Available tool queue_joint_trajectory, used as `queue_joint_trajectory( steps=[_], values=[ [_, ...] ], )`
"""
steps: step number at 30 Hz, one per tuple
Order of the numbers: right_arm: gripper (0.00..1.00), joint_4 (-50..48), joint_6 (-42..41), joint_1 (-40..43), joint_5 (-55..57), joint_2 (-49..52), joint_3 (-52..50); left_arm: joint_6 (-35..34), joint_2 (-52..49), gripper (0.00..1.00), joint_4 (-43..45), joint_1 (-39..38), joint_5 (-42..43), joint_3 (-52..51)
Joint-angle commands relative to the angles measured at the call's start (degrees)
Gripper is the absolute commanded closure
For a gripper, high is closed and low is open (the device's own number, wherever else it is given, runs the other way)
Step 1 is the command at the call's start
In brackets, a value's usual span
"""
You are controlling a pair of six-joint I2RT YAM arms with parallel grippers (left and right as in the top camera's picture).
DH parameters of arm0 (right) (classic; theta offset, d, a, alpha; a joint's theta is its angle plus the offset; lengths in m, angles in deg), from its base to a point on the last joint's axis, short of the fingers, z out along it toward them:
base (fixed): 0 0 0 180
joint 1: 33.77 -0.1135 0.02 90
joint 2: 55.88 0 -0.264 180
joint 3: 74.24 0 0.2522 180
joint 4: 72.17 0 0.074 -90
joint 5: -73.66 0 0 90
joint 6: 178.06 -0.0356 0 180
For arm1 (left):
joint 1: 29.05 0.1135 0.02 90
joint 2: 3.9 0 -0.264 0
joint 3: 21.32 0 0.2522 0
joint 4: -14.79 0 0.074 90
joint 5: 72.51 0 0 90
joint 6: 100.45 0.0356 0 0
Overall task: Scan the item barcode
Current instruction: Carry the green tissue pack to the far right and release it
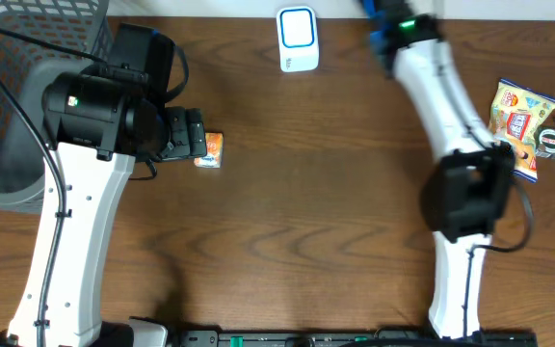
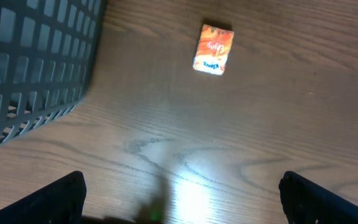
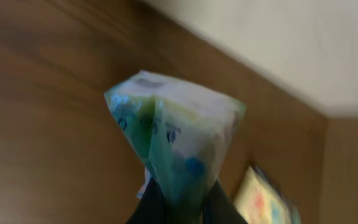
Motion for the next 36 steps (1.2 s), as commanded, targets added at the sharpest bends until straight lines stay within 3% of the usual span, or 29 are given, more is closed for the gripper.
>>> queue_joint_trajectory(
  steps=[1, 9, 15, 19, 23, 27, 28, 36],
  values=[
    [0.99, 4.7, -10.0, 6.4, 1.4, -1.6, 0.6, -0.3, 0.0, 0.02, -0.3, 0.0, -0.3, -0.2],
    [0.98, 16.3, -27.3, 20.7, 1.4, -1.3, 0.6, -0.3, 0.0, 0.02, -0.3, 0.0, -0.3, -0.2],
    [0.99, 19.1, -28.7, 28.4, -0.3, -1.3, 0.6, -0.3, 0.0, 0.02, -0.3, 0.0, -0.3, -0.2],
    [0.89, 19.1, -29.1, 31.3, -2.4, -1.3, 0.5, -0.3, 0.0, 0.02, -0.3, 0.0, -0.3, -0.2],
    [0.58, 19.0, -31.3, 33.0, -2.7, -1.3, -0.5, -0.3, 0.0, 0.02, -0.3, 0.0, -0.3, -0.2],
    [0.10, 18.7, -31.3, 33.0, -5.0, -1.3, -1.4, -0.3, 0.0, 0.02, -0.3, 0.0, -0.3, -0.2],
    [0.05, 18.7, -31.3, 32.9, -6.1, -1.3, -1.4, -0.3, 0.0, 0.02, -0.3, 0.0, -0.3, -0.2],
    [0.04, 18.4, -29.2, 30.4, -36.0, -1.4, -1.3, -0.3, 0.0, 0.02, -0.3, 0.0, -0.3, -0.2]
  ],
)
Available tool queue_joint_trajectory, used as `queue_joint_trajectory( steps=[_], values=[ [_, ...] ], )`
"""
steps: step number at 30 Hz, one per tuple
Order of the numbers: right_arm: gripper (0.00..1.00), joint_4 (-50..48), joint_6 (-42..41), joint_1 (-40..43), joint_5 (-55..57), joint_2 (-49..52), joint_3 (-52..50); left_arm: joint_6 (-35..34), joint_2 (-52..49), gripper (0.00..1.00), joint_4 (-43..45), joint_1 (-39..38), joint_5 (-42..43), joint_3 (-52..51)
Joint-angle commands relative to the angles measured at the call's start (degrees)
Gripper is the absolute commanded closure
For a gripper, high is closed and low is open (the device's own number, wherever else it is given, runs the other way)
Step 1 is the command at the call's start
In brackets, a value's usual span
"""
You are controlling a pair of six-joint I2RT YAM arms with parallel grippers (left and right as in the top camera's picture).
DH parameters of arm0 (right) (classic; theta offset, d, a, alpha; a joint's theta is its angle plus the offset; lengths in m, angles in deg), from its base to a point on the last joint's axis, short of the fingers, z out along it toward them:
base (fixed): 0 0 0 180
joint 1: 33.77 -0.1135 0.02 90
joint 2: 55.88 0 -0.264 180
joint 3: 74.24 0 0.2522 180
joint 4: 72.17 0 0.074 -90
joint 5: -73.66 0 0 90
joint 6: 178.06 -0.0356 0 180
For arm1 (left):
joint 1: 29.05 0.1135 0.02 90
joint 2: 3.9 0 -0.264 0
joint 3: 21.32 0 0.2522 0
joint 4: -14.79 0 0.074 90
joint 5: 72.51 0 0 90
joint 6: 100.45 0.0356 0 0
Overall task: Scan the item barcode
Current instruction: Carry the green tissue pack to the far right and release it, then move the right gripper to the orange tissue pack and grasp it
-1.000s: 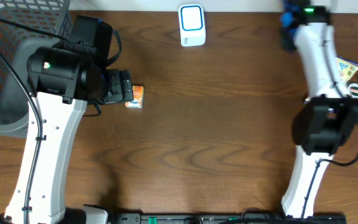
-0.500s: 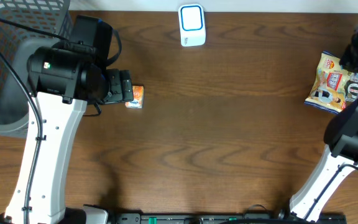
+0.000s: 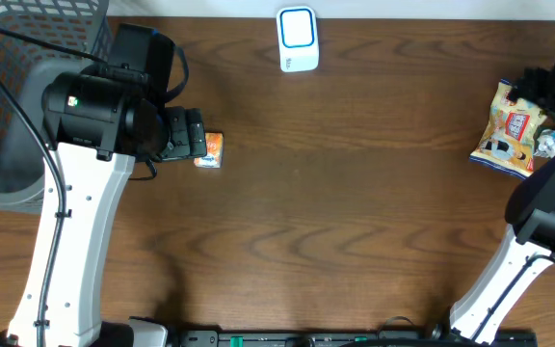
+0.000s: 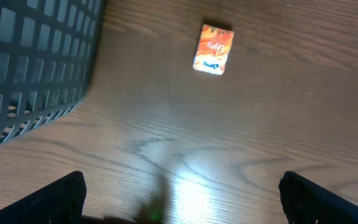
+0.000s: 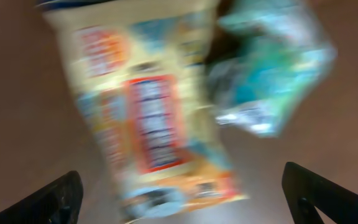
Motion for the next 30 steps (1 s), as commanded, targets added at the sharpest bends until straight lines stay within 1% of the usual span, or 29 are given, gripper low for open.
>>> queue_joint_trajectory(
  steps=[1, 4, 7, 10, 11, 13, 15, 19, 22, 24, 26, 30],
  values=[
    [0.04, -0.5, 1.3, -2.6, -20.2, -0.6, -0.4, -0.3, 0.0, 0.02, -0.3, 0.0, -0.3, -0.2],
    [0.05, -2.4, 3.7, -5.3, -34.7, -0.6, -0.4, -0.3, 0.0, 0.02, -0.2, 0.0, -0.3, -0.2],
    [0.05, -4.8, 3.8, -8.9, -49.9, -0.6, -0.4, -0.3, 0.0, 0.02, -0.3, 0.0, -0.3, -0.2],
    [0.01, -6.7, 3.8, -13.0, -55.7, -0.5, -0.4, -0.3, 0.0, 0.02, -0.3, 0.0, -0.3, -0.2],
    [0.01, -7.3, 3.8, -14.7, -55.7, -0.5, -0.4, -0.3, 0.0, 0.02, -0.2, 0.0, -0.3, -0.2],
    [0.04, -8.2, 3.8, -18.4, -54.9, -0.5, -0.4, -0.3, 0.0, 0.02, -0.2, 0.0, -0.3, -0.2],
    [0.13, -8.6, 3.8, -23.2, -51.8, -0.2, -0.4, -0.3, 0.0, 0.02, -0.2, 0.0, -0.3, -0.2],
    [0.14, -9.4, 2.5, -31.7, -47.3, 1.0, -0.4, -0.3, 0.0, 0.02, -0.2, 0.0, -0.3, -0.2],
    [0.19, -12.2, -2.8, -38.0, -45.5, 2.1, -0.4, -0.3, 0.0, 0.02, -0.2, 0.0, -0.3, -0.2],
    [0.23, -14.9, -4.6, -41.8, -45.5, 3.1, -0.4, -0.3, 0.0, 0.02, -0.2, 0.0, -0.3, -0.2],
    [0.24, -17.2, -7.6, -45.2, -44.1, 4.2, -0.4, -0.3, 0.0, 0.02, -0.2, 0.0, -0.3, -0.2],
    [0.24, -20.4, -18.3, -51.2, -38.4, 7.1, -0.4, -0.3, 0.0, 0.02, -0.2, 0.0, -0.3, -0.2]
  ],
)
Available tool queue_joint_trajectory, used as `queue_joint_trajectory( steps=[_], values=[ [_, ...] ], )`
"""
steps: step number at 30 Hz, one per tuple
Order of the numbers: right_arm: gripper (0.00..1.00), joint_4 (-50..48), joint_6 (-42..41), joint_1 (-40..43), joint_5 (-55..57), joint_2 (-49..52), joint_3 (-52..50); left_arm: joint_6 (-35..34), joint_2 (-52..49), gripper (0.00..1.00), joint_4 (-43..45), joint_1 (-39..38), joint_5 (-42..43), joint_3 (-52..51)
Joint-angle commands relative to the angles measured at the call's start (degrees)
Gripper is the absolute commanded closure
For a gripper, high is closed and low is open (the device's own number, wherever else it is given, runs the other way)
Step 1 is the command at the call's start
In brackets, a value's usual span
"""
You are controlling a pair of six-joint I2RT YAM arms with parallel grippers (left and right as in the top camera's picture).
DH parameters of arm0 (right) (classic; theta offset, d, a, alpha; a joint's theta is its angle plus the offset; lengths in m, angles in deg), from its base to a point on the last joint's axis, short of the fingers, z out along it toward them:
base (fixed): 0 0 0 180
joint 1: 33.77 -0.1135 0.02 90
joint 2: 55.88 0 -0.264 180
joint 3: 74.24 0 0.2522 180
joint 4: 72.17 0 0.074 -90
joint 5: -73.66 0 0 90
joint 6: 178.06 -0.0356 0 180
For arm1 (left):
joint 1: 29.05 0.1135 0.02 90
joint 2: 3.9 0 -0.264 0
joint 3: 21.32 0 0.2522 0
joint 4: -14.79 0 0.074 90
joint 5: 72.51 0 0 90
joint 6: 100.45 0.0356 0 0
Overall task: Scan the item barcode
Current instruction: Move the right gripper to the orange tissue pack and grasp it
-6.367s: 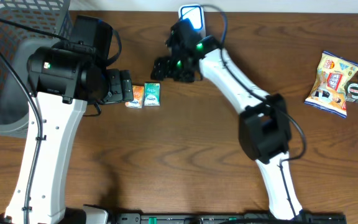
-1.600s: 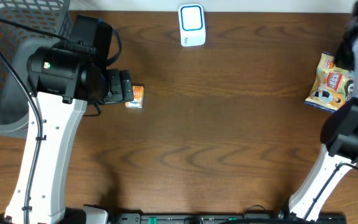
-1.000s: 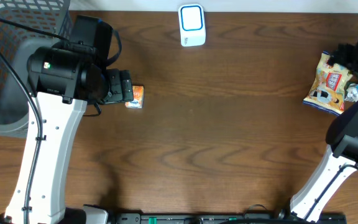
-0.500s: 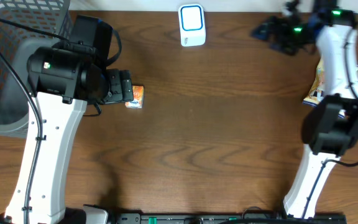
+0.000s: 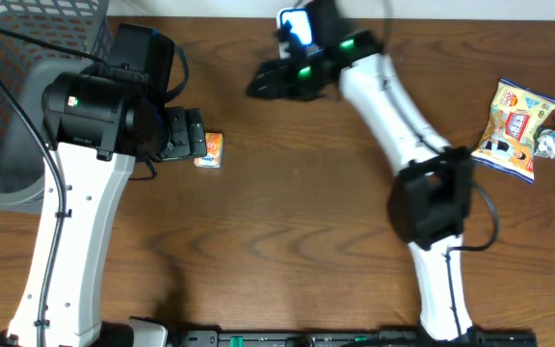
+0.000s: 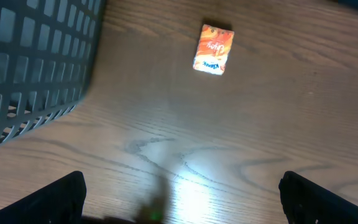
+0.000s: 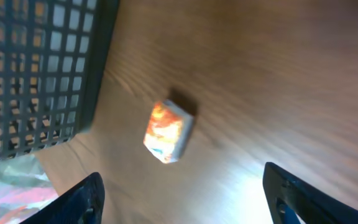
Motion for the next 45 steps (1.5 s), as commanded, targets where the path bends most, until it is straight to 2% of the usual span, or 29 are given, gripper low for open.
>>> queue_joint_trajectory(
  steps=[1, 7, 15, 23, 29, 32, 36, 45],
  values=[
    [0.25, -2.0, -11.5, -4.0, 5.1, 3.8, -0.3, -0.3, 0.0, 0.02, -0.3, 0.0, -0.3, -0.2],
    [0.28, -5.9, -15.2, -9.4, 5.3, 7.6, -0.3, -0.3, 0.0, 0.02, -0.3, 0.0, -0.3, -0.2],
    [0.35, -6.7, -22.7, -12.0, 8.6, 9.3, -1.1, -0.3, 0.0, 0.02, -0.3, 0.0, -0.3, -0.2],
    [0.38, -9.2, -24.7, -14.5, 13.7, 9.3, -4.7, -0.3, 0.0, 0.02, -0.3, 0.0, -0.3, -0.2],
    [0.50, -13.3, -25.6, -15.2, 14.1, 9.3, -8.3, -0.3, 0.0, 0.02, -0.3, 0.0, -0.3, -0.2],
    [0.74, -13.4, -25.5, -15.2, 14.1, 9.3, -9.5, -0.3, 0.0, 0.02, -0.3, 0.0, -0.3, -0.2],
    [0.99, -12.2, -23.7, -14.6, 14.1, 9.3, -9.9, -0.3, 0.0, 0.02, -0.3, 0.0, -0.3, -0.2],
    [0.99, 0.7, -13.6, -11.0, 14.7, 3.5, -9.8, -0.3, 0.0, 0.02, -0.3, 0.0, -0.3, -0.2]
  ],
)
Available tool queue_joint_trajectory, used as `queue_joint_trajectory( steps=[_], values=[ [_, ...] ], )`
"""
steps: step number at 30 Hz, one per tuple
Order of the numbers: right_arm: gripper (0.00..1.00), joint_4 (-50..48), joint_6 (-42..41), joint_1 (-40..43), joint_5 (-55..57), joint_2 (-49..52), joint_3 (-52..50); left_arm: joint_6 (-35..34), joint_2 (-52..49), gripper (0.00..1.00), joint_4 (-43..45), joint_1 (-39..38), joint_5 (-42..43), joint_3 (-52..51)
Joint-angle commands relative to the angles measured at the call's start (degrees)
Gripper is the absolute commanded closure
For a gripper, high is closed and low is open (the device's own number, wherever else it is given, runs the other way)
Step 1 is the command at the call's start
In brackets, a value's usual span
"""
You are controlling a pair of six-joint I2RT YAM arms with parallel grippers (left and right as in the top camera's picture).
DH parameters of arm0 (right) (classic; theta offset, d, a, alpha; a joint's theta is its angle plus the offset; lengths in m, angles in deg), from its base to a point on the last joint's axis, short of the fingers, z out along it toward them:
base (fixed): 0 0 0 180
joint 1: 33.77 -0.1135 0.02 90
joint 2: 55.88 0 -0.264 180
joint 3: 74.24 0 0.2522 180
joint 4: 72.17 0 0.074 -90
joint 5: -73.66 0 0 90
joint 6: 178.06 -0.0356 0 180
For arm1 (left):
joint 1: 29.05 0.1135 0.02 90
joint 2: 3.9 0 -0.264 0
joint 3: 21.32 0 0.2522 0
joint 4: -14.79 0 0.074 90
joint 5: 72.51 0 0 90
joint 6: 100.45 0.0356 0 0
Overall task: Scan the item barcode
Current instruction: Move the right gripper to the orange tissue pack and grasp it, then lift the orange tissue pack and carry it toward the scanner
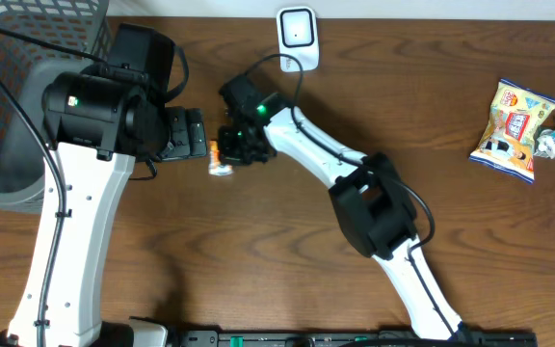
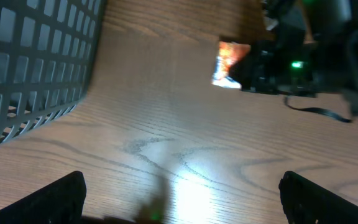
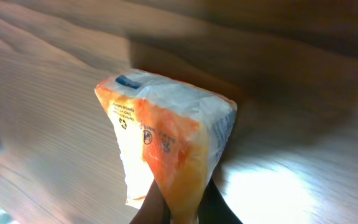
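A small orange and white packet (image 3: 166, 149) is pinched between the fingers of my right gripper (image 3: 178, 208), which is shut on it just above the wood. In the overhead view that right gripper (image 1: 231, 146) sits left of centre with the orange packet (image 1: 220, 159) at its tip. In the left wrist view the same packet (image 2: 230, 63) shows against the dark right arm. The white barcode scanner (image 1: 297, 37) stands at the table's back edge. My left gripper (image 2: 182, 199) is open, its fingertips (image 2: 61, 193) wide apart over bare wood.
A dark mesh basket (image 1: 22, 87) fills the far left corner. A yellow snack bag (image 1: 512, 118) and a teal packet lie at the right edge. The left arm (image 1: 104, 116) hangs close beside the right gripper.
My right gripper was open above the orange packet lying flat on the table. Now it is down at the table and shut on that packet, which stands tilted on edge. Left arm unchanged.
First my right gripper held a teal packet near the scanner. Then it was open over the right edge, with the teal packet lying by the yellow bag. Afterwards it hovered open near the orange packet at the left, and now grips it.
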Motion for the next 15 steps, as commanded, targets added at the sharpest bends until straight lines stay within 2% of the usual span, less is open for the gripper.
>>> queue_joint_trajectory(
  steps=[1, 8, 15],
  values=[
    [0.99, 4.6, 5.5, 2.4, 3.3, -4.2, -1.2, -0.3, 0.0, 0.02, -0.2, 0.0, -0.3, -0.2],
    [0.99, 19.3, 6.1, 4.8, 11.7, -12.2, -1.2, -0.3, 0.0, 0.02, -0.2, 0.0, -0.3, -0.2],
    [0.99, 26.4, 6.1, 5.0, 21.5, -18.3, -1.2, -0.3, 0.0, 0.02, -0.2, 0.0, -0.3, -0.2]
  ],
)
